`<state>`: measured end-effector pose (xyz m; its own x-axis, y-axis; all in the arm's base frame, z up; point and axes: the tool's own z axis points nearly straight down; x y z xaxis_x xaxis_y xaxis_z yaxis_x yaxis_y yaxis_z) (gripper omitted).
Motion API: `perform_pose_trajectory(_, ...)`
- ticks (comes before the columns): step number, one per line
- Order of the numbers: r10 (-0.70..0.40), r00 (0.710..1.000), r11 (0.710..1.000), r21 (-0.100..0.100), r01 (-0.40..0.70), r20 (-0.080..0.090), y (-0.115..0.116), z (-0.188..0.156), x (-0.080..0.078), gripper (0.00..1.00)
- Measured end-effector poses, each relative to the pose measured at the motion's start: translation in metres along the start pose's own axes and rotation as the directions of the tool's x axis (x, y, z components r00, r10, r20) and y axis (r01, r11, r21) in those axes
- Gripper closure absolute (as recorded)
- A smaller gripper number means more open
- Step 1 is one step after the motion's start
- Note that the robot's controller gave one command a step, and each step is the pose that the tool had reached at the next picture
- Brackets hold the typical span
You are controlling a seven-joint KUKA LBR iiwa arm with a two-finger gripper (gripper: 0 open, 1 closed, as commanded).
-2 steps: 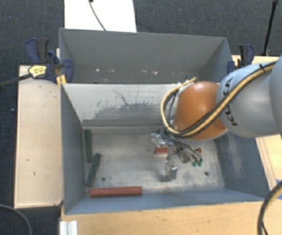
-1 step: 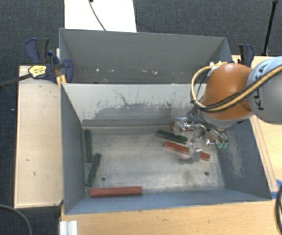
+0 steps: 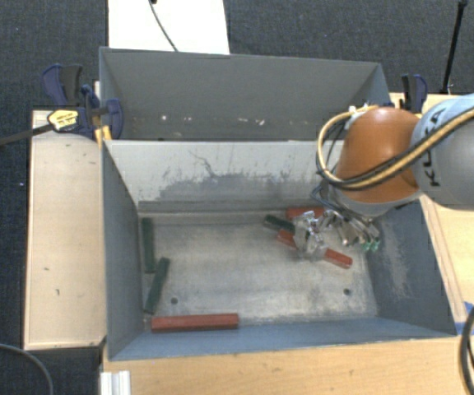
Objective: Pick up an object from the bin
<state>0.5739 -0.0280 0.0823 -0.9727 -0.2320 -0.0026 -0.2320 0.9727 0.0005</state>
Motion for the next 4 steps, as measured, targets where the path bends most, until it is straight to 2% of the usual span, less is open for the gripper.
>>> perform_pose_trajectory(1,0.004,1.000,1.000,0.000,-0.004,0.000,0.000,0.000,0.000,0.00)
perform_pose_trajectory(2,0.008,1.000,1.000,-0.001,-0.008,-0.001,0.000,0.000,0.000,1.00)
perform_pose_trajectory(3,0.011,1.000,1.000,-0.001,-0.011,-0.001,0.000,0.000,0.000,0.00)
perform_pose_trajectory(4,0.032,0.999,0.999,0.002,-0.032,0.003,-0.046,0.012,-0.008,0.00)
